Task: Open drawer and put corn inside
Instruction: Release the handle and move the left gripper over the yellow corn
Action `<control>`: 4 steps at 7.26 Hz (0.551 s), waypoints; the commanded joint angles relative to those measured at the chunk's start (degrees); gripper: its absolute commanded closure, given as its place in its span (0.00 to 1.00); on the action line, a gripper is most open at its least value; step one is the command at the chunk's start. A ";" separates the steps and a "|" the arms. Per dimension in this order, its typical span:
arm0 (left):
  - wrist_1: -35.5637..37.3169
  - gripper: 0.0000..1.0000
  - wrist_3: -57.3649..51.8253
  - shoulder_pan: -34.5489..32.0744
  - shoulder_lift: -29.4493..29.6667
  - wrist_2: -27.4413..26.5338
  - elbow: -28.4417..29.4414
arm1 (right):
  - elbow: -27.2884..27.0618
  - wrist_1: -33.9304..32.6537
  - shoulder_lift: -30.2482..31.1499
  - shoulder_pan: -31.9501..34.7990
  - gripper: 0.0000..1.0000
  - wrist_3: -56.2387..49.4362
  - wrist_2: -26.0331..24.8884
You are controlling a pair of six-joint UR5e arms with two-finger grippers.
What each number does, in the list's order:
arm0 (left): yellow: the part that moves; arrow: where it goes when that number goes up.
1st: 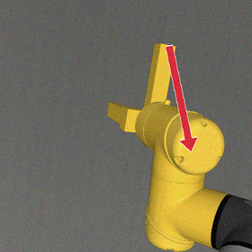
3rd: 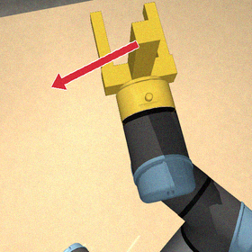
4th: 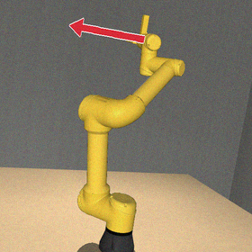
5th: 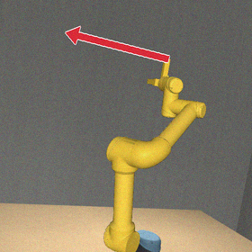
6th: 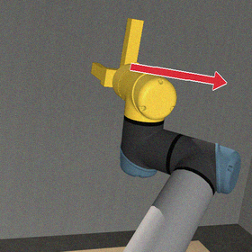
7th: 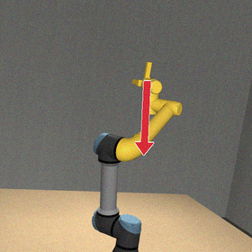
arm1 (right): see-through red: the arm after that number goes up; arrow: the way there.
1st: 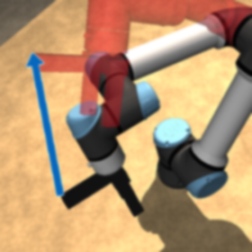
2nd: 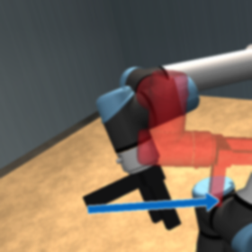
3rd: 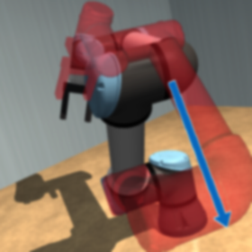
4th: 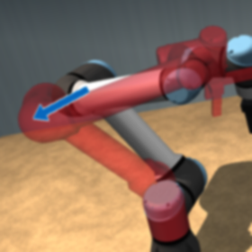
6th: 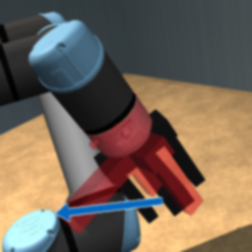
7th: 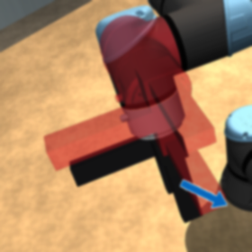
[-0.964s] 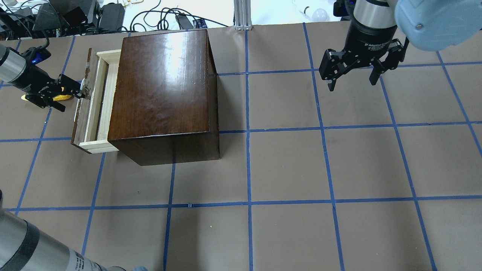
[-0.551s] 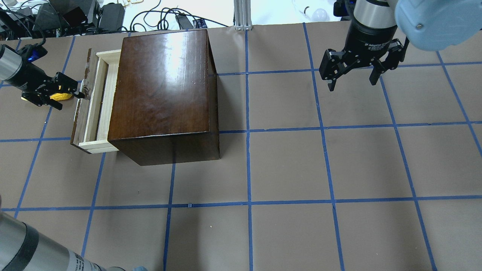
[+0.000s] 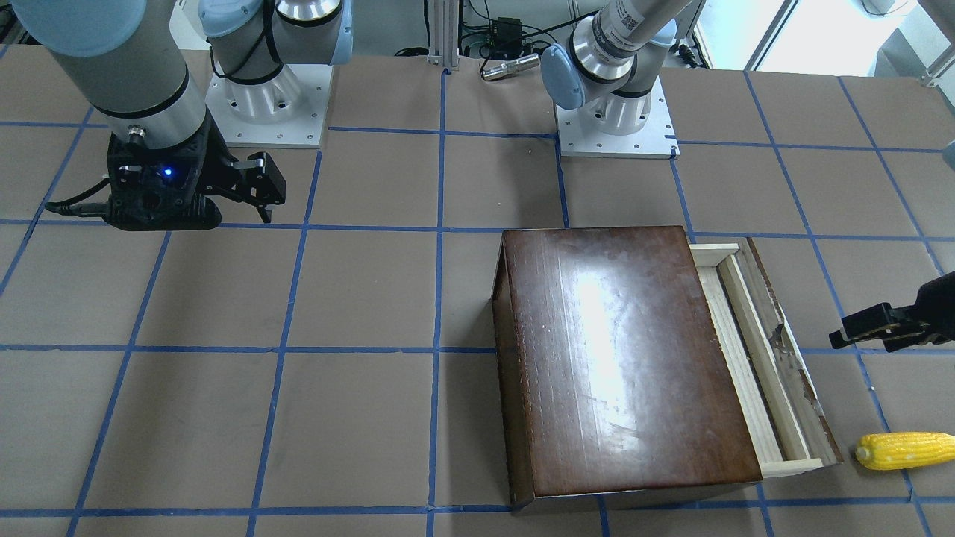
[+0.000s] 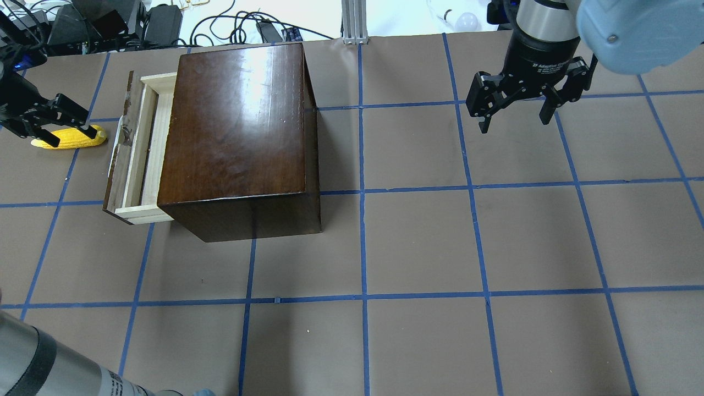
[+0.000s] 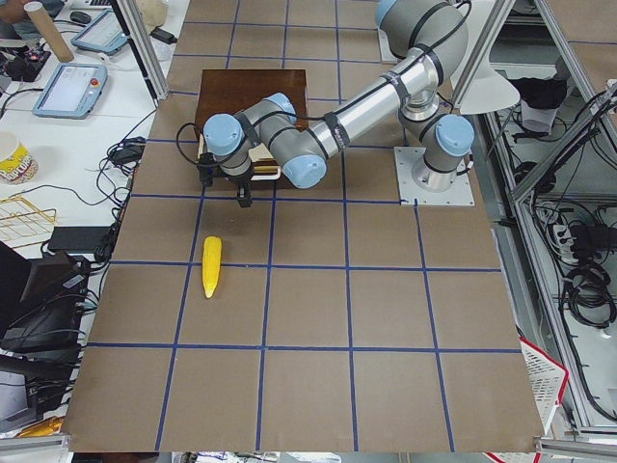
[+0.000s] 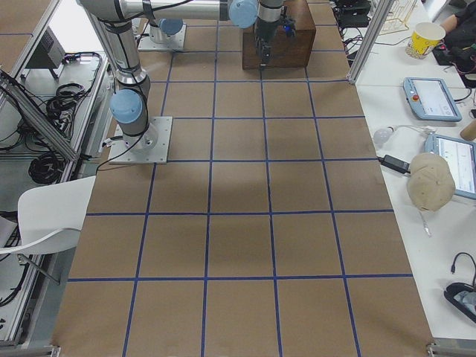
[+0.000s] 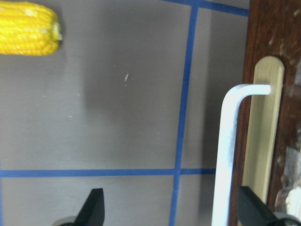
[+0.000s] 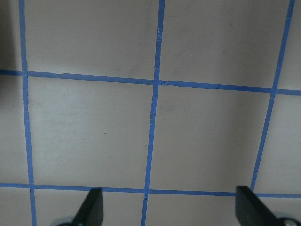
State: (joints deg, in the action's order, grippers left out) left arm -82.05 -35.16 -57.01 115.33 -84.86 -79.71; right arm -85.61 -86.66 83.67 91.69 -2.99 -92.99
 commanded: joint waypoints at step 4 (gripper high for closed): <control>6.64 0.00 -34.62 0.32 5.95 -11.20 4.72 | 0.00 0.00 0.00 -0.02 0.00 0.00 0.00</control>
State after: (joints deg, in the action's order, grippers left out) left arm -76.30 -59.73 -56.69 119.64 -94.67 -76.91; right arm -85.61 -86.66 83.67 91.67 -2.99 -92.99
